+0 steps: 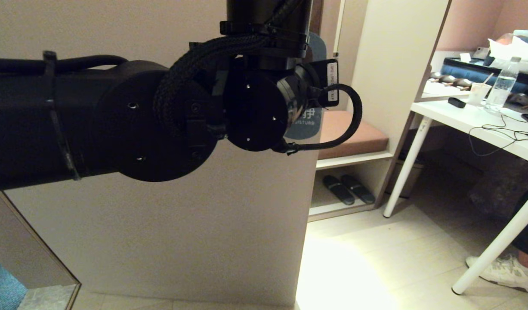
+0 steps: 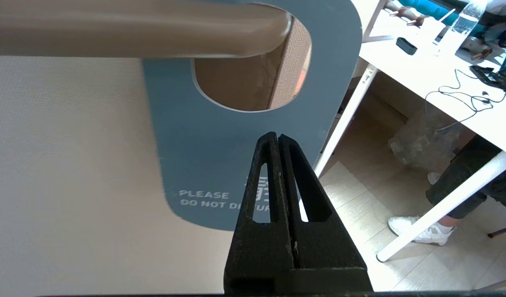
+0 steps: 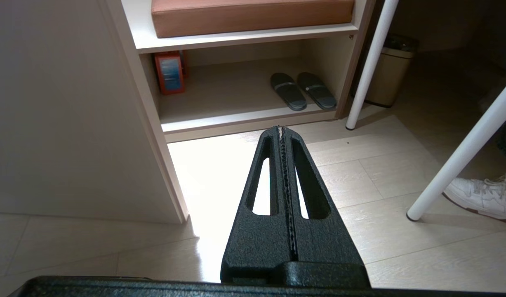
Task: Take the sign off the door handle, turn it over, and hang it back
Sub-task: Hang the sign back with the other side facing out
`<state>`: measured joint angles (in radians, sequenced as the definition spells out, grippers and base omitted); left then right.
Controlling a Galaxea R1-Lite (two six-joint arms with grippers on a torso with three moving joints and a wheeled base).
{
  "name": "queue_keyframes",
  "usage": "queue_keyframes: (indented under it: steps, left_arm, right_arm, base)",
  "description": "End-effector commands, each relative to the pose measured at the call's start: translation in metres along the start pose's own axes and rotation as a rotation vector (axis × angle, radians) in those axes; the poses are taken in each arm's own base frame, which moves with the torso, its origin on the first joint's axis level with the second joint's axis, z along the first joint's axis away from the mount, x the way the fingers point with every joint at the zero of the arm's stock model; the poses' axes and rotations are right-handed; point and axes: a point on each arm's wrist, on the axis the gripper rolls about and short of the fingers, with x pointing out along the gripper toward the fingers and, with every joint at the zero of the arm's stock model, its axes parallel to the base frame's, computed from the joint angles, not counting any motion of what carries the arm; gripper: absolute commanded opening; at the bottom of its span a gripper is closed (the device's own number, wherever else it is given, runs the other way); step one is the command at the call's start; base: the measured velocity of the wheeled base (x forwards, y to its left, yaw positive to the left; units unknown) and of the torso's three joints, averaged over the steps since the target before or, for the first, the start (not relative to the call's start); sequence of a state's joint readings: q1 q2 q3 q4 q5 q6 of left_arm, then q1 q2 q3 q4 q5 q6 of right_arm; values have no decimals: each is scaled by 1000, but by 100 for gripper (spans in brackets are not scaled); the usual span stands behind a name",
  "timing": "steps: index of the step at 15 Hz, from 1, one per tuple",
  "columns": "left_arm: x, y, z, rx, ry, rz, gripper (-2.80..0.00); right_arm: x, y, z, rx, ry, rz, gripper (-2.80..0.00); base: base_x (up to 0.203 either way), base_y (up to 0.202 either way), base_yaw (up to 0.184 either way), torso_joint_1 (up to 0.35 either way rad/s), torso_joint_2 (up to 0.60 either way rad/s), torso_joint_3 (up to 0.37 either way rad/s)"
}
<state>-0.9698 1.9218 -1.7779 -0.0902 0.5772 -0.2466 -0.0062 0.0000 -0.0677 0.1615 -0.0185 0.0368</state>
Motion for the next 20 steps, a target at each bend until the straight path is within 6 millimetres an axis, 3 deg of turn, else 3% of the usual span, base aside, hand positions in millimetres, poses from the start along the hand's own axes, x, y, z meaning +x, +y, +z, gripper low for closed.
queue_keyframes:
  steps: [1,13,20]
  left_arm:
    - [7,-3,-5,1,3,3,-280]
    - [18,-10,-8,-12,-9,-3,-280]
    - [-2,-1,16,-29,-48,-2,-280]
  right_arm:
    - [0,0,0,0,1,-1,-280]
    - [0,0,0,0,1,-2,-280]
    - [0,0,0,0,1,-1,-280]
  base:
    - [0,0,0,0,0,0]
    - [0,0,0,0,0,0]
    - [0,0,0,0,0,0]
